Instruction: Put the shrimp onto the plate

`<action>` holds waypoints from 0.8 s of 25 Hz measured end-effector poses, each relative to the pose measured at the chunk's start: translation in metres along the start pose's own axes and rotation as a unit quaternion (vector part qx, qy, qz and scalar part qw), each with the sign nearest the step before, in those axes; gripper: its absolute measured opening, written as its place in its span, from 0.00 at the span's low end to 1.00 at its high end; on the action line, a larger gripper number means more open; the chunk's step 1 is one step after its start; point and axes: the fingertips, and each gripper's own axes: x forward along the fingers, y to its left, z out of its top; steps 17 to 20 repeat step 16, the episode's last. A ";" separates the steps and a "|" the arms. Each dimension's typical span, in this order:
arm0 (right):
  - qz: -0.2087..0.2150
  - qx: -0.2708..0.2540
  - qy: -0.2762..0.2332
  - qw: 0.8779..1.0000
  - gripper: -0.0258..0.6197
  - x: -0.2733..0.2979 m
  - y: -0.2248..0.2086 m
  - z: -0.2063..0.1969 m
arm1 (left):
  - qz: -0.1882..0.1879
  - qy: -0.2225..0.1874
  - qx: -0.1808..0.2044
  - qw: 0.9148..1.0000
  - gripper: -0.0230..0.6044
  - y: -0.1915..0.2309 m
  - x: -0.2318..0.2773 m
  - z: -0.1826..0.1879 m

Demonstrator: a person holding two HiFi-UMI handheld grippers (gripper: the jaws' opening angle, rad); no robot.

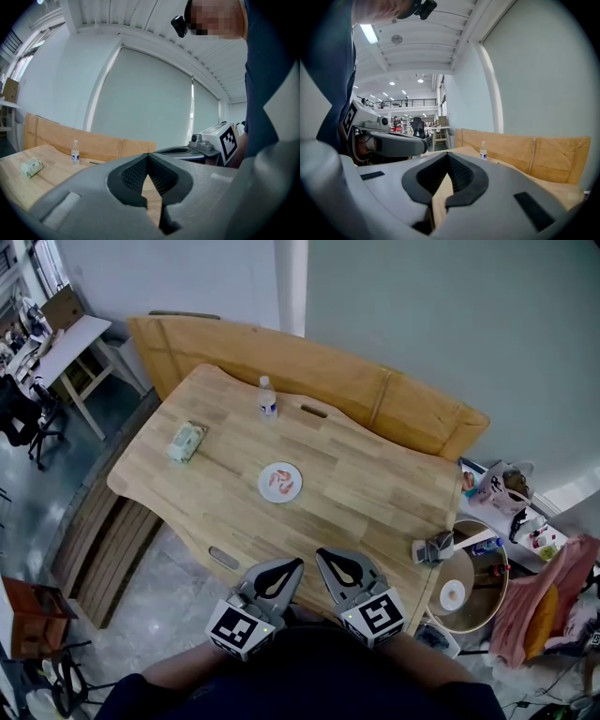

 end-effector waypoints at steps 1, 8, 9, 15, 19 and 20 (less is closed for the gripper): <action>0.000 0.000 0.000 1.000 0.05 0.000 0.000 0.000 | 0.000 0.001 0.000 1.000 0.04 0.000 0.000 0.000; 0.004 0.002 -0.004 1.000 0.05 -0.001 0.000 0.000 | 0.012 0.001 -0.003 1.000 0.04 0.004 0.000 0.003; 0.003 0.003 -0.004 1.000 0.05 -0.002 0.000 0.000 | 0.012 0.001 -0.005 1.000 0.04 0.004 0.000 0.003; 0.006 0.005 -0.002 1.000 0.05 -0.003 0.001 -0.001 | 0.016 0.003 -0.002 1.000 0.04 0.008 0.001 0.003; 0.007 0.005 -0.003 1.000 0.05 -0.003 0.001 0.000 | 0.018 0.003 -0.002 1.000 0.04 0.009 0.002 0.003; 0.007 0.005 -0.003 1.000 0.05 -0.003 0.001 0.000 | 0.018 0.003 -0.002 1.000 0.04 0.009 0.002 0.003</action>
